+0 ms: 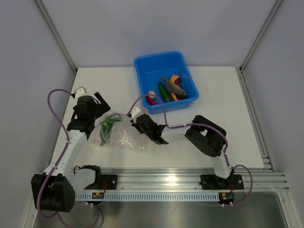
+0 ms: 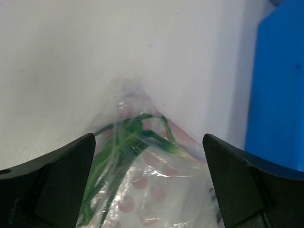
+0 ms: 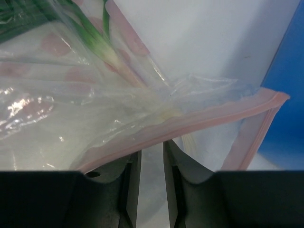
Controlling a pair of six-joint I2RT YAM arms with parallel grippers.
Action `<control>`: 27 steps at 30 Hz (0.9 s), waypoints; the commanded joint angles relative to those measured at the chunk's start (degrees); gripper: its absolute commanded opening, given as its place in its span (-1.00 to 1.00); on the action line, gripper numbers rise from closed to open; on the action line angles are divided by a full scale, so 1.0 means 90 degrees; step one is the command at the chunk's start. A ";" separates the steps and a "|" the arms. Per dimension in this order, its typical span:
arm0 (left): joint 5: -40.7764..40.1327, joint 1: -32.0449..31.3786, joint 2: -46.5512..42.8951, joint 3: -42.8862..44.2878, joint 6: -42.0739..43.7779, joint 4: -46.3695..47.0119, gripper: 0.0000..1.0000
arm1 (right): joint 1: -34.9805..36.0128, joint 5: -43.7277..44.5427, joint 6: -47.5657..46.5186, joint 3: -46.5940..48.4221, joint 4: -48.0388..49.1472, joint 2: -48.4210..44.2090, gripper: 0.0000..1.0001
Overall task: Open the zip-top bag and remove the fake food
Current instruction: Pick up the fake vegetable from the zipper food storage bag.
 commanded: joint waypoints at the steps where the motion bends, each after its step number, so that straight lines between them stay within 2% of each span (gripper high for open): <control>1: -0.0099 -0.0544 0.0047 0.0099 0.0219 0.0663 0.98 | 0.0041 0.0205 0.0146 -0.0370 0.1039 -0.0191 -0.36; 6: 0.0505 -0.0731 0.1150 0.0684 0.0200 0.0712 0.98 | 0.0041 0.0224 0.0176 -0.0303 0.1108 -0.0133 -0.35; 9: 0.0682 -0.0828 0.1863 0.1309 0.0248 0.0391 0.97 | 0.0031 0.0312 0.0284 -0.0322 0.1148 -0.0181 -0.34; 14: 0.0799 -0.0867 0.2898 0.2139 0.0268 0.0019 0.96 | 0.0031 0.0332 0.0410 -0.0303 0.1157 -0.0172 -0.04; 19: 0.1219 -0.0848 0.3817 0.2696 0.0316 -0.0391 0.90 | 0.0041 0.0410 0.0332 -0.0205 0.1148 -0.0074 0.13; 27: 0.2380 -0.0848 0.4783 0.3156 0.0678 -0.0733 0.68 | 0.0041 0.0332 0.0323 -0.0117 0.1187 0.0053 0.21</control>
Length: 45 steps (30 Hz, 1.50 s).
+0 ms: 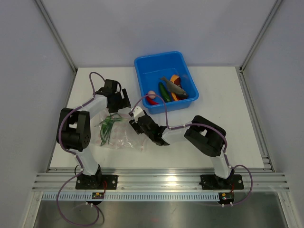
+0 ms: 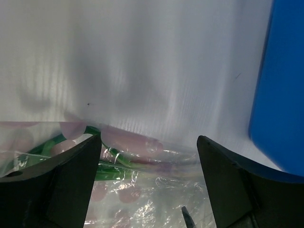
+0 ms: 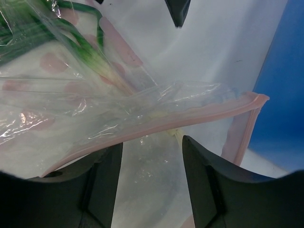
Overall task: Open the zip-top bag and remove the fake food
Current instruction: Pick up the fake vegetable from the zipper food storage bag.
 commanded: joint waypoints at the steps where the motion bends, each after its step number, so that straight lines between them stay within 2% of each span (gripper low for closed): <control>1: 0.0783 -0.0005 0.0238 0.0426 0.0275 -0.0177 0.68 | 0.0041 0.0106 0.0036 0.0269 0.0368 0.0077 0.22; 8: 0.1700 -0.0015 0.0727 0.0368 0.0421 -0.0207 0.61 | 0.0031 -0.0011 0.0114 0.0377 0.0310 0.0175 0.25; 16: 0.2102 -0.0015 0.0844 0.0290 0.0617 -0.0207 0.57 | 0.0041 0.0067 0.0261 0.0504 0.0222 0.0312 0.32; 21: 0.2619 -0.0025 0.1049 0.0280 0.0734 -0.0129 0.45 | 0.0031 0.0038 0.0300 0.0445 0.0416 0.0370 0.36; 25: 0.2708 -0.0054 0.1225 0.0358 0.0870 -0.0226 0.37 | 0.0002 0.0077 0.0309 0.0426 0.0446 0.0370 0.38; 26: 0.2775 -0.0064 0.1245 0.0378 0.0938 -0.0255 0.30 | 0.0002 0.0077 0.0309 0.0416 0.0427 0.0370 0.39; 36: 0.2318 -0.0239 0.1235 0.0573 0.1329 -0.0714 0.02 | -0.0155 -0.0148 0.0662 0.0474 0.0153 0.0390 0.39; 45: 0.1653 -0.0454 0.1225 0.0768 0.1535 -0.1135 -0.04 | -0.0184 -0.0099 0.0797 0.0670 -0.0208 0.0477 0.41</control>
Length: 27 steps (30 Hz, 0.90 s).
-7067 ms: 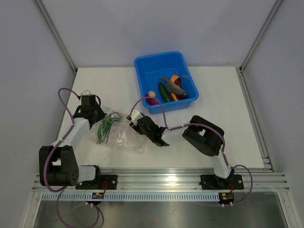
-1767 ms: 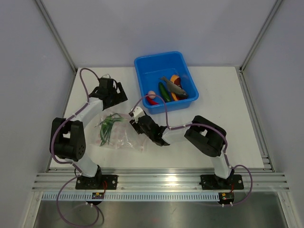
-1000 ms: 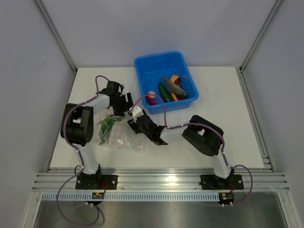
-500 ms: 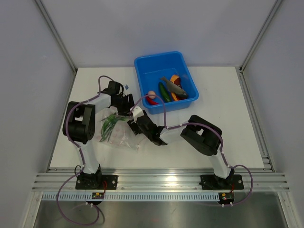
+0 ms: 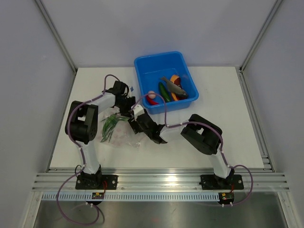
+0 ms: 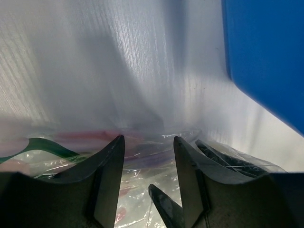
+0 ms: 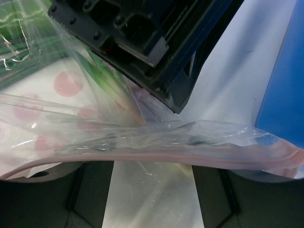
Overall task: Open the zip-top bag and remove the fake food
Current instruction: Pick up the fake vegetable from the zipper food storage bag.
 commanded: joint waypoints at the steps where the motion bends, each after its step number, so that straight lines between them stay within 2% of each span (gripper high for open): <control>1: -0.0346 -0.0059 0.0113 0.0132 0.0177 -0.0401 -0.06 | -0.0067 -0.0019 0.0169 0.0347 -0.0096 0.0138 0.41; 4: -0.0423 -0.0097 0.0055 0.0132 0.0197 -0.0421 -0.12 | -0.0067 0.0127 0.0061 0.0357 -0.0087 0.0157 0.43; 8: -0.1135 -0.0224 0.0113 0.0278 0.0255 -0.0742 -0.13 | -0.0096 0.0264 0.0110 0.0463 -0.0280 0.0225 0.60; 11: -0.1108 -0.0254 0.0123 0.0308 0.0275 -0.0763 -0.14 | -0.0106 0.0177 0.0237 0.0688 -0.0613 0.0333 0.61; 14: -0.1322 -0.0254 0.0055 0.0298 0.0236 -0.0772 -0.15 | -0.0106 0.0011 0.0247 0.0650 -0.0575 0.0333 0.28; 16: -0.1487 -0.0254 -0.0014 0.0269 0.0168 -0.0743 -0.15 | -0.0106 -0.0068 0.0247 0.0640 -0.0585 0.0265 -0.13; 19: -0.1712 -0.0225 -0.0170 0.0201 0.0090 -0.0704 -0.14 | -0.0106 -0.0185 0.0266 0.0601 -0.0555 0.0206 -0.48; 22: -0.1781 -0.0137 -0.0326 0.0093 -0.0056 -0.0558 -0.14 | -0.0097 -0.0360 0.0266 0.0610 -0.0604 0.0158 -0.70; 24: -0.1791 -0.0069 -0.0453 -0.0004 -0.0125 -0.0490 -0.14 | -0.0087 -0.0458 0.0276 0.0630 -0.0711 0.0109 -1.00; 27: -0.1908 0.0048 -0.0715 -0.0189 -0.0272 -0.0353 -0.14 | -0.0019 -0.0390 0.0218 0.0591 -0.0702 -0.0008 -1.00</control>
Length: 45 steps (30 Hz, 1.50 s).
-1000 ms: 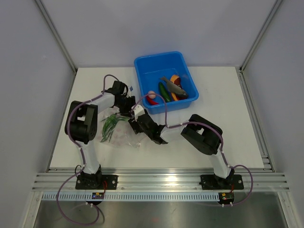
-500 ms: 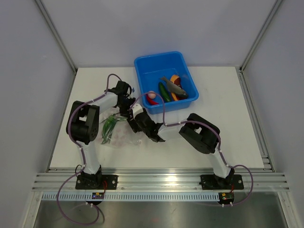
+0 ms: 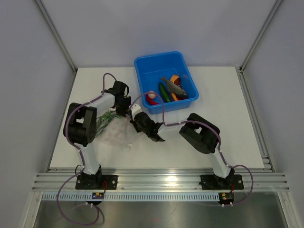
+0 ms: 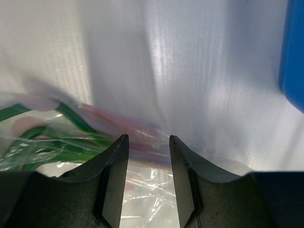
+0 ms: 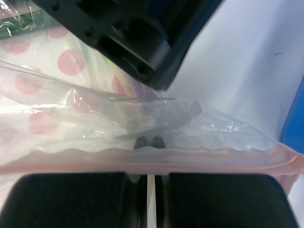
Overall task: Open the zip-top bag and remove the fake food
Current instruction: Pick up the fake vegetable from the zipper food storage bag.
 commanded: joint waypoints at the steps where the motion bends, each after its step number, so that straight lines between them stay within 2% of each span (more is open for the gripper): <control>1: -0.0487 0.0197 -0.0598 -0.0248 -0.0267 0.0140 -0.14 | 0.0020 0.0095 0.0006 0.0026 -0.0122 -0.0331 -1.00; 5: -0.0644 0.0304 -0.1417 -0.0716 -0.0511 0.0619 0.07 | 0.0089 0.0203 -0.0140 -0.0043 -0.0043 -0.0488 -1.00; 6: -0.0664 0.0314 -0.1632 -0.0862 -0.0570 0.0774 0.33 | 0.0098 0.0213 -0.0169 -0.0053 -0.0033 -0.0517 -1.00; 8: -0.0994 0.0344 -0.2306 -0.1263 -0.0736 0.1146 0.57 | 0.0137 0.0300 -0.0305 -0.0073 -0.0024 -0.0556 -1.00; 13: -0.2038 0.0383 -0.3244 -0.1723 -0.0883 0.1273 0.77 | 0.0186 0.0516 -0.0424 -0.0218 0.0132 -0.0654 -1.00; 16: -0.2430 0.0460 -0.3547 -0.1948 -0.1029 0.1371 0.96 | 0.0196 0.0486 -0.0414 -0.0317 0.0211 -0.0684 -1.00; 20: -0.2568 0.0539 -0.3499 -0.2114 -0.1029 0.1829 0.98 | 0.0225 0.0506 -0.0658 -0.0356 0.0269 -0.0693 -1.00; 24: -0.2695 0.0539 -0.3041 -0.2017 -0.0844 0.2152 0.98 | 0.0245 0.0477 -0.0746 -0.0376 0.0328 -0.0664 -1.00; 30: -0.2851 0.0510 -0.2982 -0.2368 -0.0522 0.3148 0.98 | 0.0274 0.0467 -0.0775 -0.0366 0.0318 -0.0635 -1.00; 38: -0.3271 0.0510 -0.2582 -0.2202 -0.0512 0.3305 0.98 | 0.0284 0.0350 -0.0697 -0.0424 0.0328 -0.0684 -1.00; 45: -0.3136 0.0568 -0.1683 -0.1548 -0.0668 0.2642 0.98 | 0.0284 0.0291 -0.0707 -0.0444 0.0357 -0.0713 -1.00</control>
